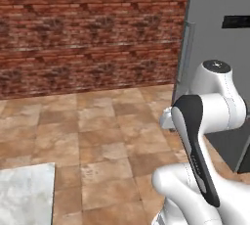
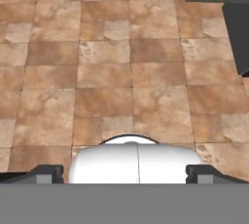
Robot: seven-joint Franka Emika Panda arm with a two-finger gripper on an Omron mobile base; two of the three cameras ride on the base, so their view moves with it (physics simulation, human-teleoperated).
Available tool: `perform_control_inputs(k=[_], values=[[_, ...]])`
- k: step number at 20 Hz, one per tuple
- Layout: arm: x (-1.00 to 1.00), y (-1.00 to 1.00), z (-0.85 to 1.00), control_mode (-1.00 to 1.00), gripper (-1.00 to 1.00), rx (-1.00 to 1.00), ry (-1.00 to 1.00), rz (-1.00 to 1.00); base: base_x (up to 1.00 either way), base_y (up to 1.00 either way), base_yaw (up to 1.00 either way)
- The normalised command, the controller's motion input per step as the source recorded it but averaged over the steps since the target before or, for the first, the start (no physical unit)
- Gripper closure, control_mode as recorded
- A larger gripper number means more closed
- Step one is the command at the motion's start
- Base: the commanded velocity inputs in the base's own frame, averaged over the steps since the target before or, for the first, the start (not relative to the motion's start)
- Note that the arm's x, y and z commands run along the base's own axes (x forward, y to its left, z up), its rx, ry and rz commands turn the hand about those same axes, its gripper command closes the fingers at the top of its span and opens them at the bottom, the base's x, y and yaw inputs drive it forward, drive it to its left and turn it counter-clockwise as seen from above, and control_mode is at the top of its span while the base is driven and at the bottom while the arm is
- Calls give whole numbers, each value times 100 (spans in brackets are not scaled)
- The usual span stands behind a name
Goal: Grab the lime and garlic from the fridge, place them in the blender, close the lid, and turn on the blender to create a marinade.
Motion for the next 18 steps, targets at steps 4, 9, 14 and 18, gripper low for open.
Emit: perform_control_inputs(k=[4,9,14,18], values=[[0,0,0,100,-100,0,0,0,100,25,-17],[0,0,0,100,-100,0,0,0,100,22,-19],[0,0,0,100,-100,0,0,0,100,55,-22],[0,0,0,100,-100,0,0,0,100,45,-29]])
